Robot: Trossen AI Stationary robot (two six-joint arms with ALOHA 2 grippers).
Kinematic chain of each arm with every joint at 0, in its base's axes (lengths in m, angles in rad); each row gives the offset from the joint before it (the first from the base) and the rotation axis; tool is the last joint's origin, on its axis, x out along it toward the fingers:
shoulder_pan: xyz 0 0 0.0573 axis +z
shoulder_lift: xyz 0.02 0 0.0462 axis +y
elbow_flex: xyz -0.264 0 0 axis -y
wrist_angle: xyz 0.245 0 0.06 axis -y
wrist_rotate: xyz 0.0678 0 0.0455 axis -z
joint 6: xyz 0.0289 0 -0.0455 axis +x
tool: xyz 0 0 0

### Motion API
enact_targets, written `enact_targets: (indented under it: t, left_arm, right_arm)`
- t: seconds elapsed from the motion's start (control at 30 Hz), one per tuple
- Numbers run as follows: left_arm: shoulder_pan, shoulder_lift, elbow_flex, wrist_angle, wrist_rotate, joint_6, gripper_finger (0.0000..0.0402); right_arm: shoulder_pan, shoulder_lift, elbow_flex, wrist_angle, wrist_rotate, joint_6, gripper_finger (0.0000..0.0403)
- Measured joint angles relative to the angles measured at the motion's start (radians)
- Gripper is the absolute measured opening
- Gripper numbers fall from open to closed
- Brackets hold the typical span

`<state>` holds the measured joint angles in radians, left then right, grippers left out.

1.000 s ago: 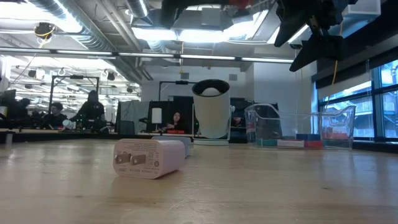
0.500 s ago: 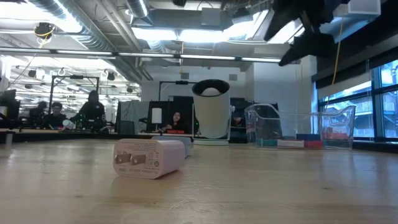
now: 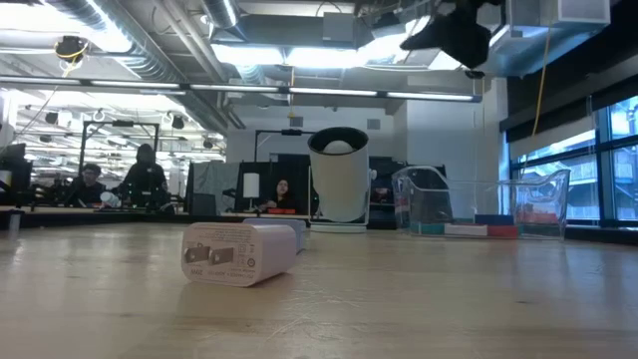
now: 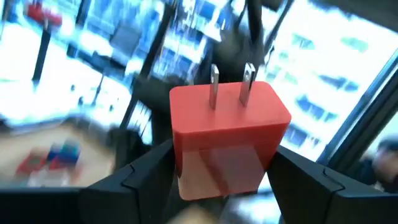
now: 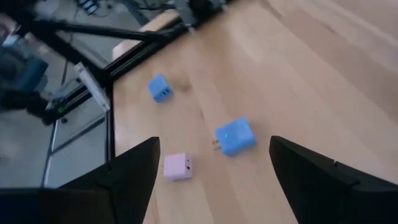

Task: Pick & Place Office items
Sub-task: Put the red charger adapter into the bottom transparent bin

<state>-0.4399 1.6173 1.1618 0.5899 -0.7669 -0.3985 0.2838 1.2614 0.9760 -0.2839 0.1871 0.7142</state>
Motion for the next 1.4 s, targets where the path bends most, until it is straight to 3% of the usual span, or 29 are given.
enact_targets:
  t: [0.17,0.37,0.43,0.53,0.8,1.0,1.2,1.4]
  left_arm:
    - [0.010,-0.128,0.000,0.101,-0.001,0.108,0.0232]
    - [0.011,-0.301,0.000,0.098,-0.081,0.115,0.0235]
    - [0.011,-0.335,0.000,0.096,-0.111,0.115,0.0236]
    - [0.023,-0.352,0.001,0.098,-0.131,0.100,0.0233]
    - [0.140,-0.278,0.001,0.091,0.004,-0.046,0.0234]
    - [0.201,-0.229,0.001,0.096,0.046,-0.133,0.0234]
    - [0.238,-0.159,0.001,0.204,0.051,-0.197,0.0235]
    - [0.260,-0.108,0.001,0.302,0.055,-0.215,0.0235]
  right_arm:
    - [0.016,0.000,0.000,0.116,0.091,-0.216,0.0306]
    - [0.037,0.000,0.000,0.624,0.366,-0.800,0.0306]
    - [0.045,0.000,0.000,0.787,0.403,-1.013,0.0306]
    - [0.045,0.014,0.000,0.958,0.405,-1.204,0.0306]
    - [0.040,0.087,0.000,1.043,0.484,-1.382,0.0306]
    - [0.038,0.104,0.053,1.047,0.572,-1.462,0.0306]
    - [0.033,0.104,0.079,1.039,0.526,-1.496,0.0306]
    - [0.032,0.105,0.079,1.036,0.547,-1.512,0.0306]
